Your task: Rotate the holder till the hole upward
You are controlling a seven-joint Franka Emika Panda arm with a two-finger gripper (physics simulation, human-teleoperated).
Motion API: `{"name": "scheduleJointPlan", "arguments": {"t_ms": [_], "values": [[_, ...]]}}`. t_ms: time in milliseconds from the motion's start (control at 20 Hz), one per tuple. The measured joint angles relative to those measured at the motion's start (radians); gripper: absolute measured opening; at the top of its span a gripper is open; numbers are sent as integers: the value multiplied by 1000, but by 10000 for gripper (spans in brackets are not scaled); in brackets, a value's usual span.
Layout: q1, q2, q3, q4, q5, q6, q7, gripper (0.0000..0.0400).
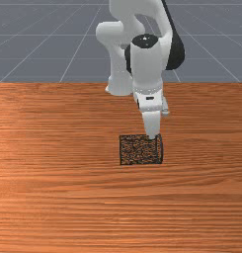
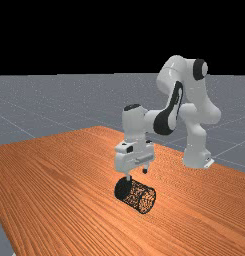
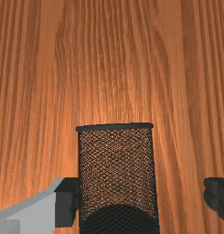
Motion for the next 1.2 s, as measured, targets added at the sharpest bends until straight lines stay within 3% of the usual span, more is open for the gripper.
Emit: {"name": "scheduleJointPlan", "arguments": {"t_ms": [50,150,200,250,450,500,600,650,700,800,900,950,1000,1050,1200], "values": [[1,8,23,8,33,3,-3,399],[55,18,14,27,-18,2,80,400],[70,23,14,35,-28,1,102,400],[64,30,36,40,7,7,87,400],[124,48,23,74,-50,-6,177,400],[139,98,13,174,-72,-120,199,400],[139,154,12,271,-74,-174,195,400],[152,149,-8,249,-77,-93,265,400],[200,211,-56,369,-190,-197,277,400],[251,277,-111,472,-274,-284,336,400],[241,289,-100,432,-249,-200,328,400],[190,275,-50,369,-135,-96,319,400],[192,293,-51,370,-135,-78,322,400],[175,363,-28,479,-131,-199,242,400],[174,420,-28,492,-132,-163,240,400]]}}
